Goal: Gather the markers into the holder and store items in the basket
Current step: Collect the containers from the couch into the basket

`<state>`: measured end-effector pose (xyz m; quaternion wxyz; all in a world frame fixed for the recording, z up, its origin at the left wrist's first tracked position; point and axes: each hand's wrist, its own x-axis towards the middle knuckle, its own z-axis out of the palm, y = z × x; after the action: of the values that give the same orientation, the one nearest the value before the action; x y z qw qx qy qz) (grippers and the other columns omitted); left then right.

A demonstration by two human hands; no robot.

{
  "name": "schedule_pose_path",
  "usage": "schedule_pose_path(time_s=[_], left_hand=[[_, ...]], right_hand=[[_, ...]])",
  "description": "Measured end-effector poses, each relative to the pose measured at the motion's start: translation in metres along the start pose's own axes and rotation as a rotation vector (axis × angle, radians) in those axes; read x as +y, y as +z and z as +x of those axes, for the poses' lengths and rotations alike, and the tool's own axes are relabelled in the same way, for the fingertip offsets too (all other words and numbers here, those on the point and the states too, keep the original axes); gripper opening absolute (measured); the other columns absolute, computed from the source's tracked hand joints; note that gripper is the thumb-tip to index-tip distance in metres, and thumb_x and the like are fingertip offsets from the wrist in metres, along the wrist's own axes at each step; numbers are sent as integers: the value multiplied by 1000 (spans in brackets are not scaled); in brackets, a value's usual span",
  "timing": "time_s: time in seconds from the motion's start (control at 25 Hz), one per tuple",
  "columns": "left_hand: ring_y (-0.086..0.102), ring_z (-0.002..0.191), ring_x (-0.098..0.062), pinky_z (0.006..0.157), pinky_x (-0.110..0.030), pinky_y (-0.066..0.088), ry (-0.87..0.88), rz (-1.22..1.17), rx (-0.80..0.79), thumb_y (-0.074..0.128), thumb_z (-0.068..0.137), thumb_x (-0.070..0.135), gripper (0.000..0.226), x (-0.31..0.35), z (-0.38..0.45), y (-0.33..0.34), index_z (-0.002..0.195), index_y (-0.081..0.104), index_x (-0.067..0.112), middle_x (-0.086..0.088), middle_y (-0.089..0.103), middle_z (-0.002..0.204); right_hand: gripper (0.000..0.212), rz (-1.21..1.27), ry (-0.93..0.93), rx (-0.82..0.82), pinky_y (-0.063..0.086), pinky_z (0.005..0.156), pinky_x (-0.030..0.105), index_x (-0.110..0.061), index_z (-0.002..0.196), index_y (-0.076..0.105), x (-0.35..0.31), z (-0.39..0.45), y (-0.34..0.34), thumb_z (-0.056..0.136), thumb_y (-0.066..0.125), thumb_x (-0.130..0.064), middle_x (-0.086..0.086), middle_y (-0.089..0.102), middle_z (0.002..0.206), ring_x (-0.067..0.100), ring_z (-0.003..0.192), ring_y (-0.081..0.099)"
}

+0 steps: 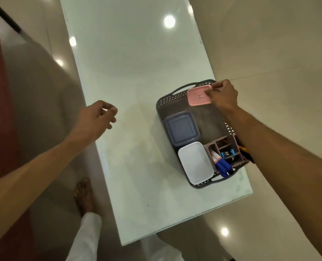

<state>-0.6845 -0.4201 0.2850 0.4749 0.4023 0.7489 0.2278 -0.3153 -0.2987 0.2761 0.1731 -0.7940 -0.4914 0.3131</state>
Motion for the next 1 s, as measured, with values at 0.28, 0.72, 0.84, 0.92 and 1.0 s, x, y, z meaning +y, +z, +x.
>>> schedule_pose_path(time_s=[0.28, 0.72, 0.84, 0.92, 1.0], left_hand=[[65, 74, -15, 71, -30, 54, -357, -259, 200, 61, 106, 25, 25, -79, -48, -37, 124, 69, 10, -10, 73, 104], [67, 54, -3, 38, -10, 45, -432, -211, 140, 58, 108, 23, 12, -80, -113, -88, 108, 67, 16, -10, 68, 106], [63, 72, -17, 48, -17, 49, -412, -194, 47, 59, 106, 25, 22, -65, -130, -80, 115, 71, 9, -10, 71, 106], [63, 74, -18, 61, -26, 46, -415, -232, 39, 58, 107, 26, 25, -65, -134, -64, 118, 70, 7, -7, 71, 105], [64, 75, -16, 66, -29, 45, -423, -294, 82, 58, 107, 28, 20, -66, -148, -43, 112, 71, 14, -7, 71, 108]], right_hand=[[40, -202, -78, -546, 52, 110, 42, -17, 127, 76, 8, -25, 44, 95, 53, -10, 9, 75, 130, 26, 119, 68], [37, -511, -319, -568, 47, 98, 27, -12, 131, 72, -34, -48, 10, 99, 55, -13, 11, 73, 132, 28, 122, 67], [43, -571, -557, -388, 54, 100, 40, -9, 124, 73, -53, -36, -8, 89, 51, -21, 17, 75, 124, 35, 117, 68], [51, -632, -662, -281, 51, 103, 47, -11, 137, 62, -58, -19, -13, 88, 53, -16, 18, 63, 138, 39, 127, 58], [62, -768, -711, -365, 45, 108, 51, -12, 151, 47, -62, 3, -10, 91, 58, -12, 21, 47, 152, 42, 138, 47]])
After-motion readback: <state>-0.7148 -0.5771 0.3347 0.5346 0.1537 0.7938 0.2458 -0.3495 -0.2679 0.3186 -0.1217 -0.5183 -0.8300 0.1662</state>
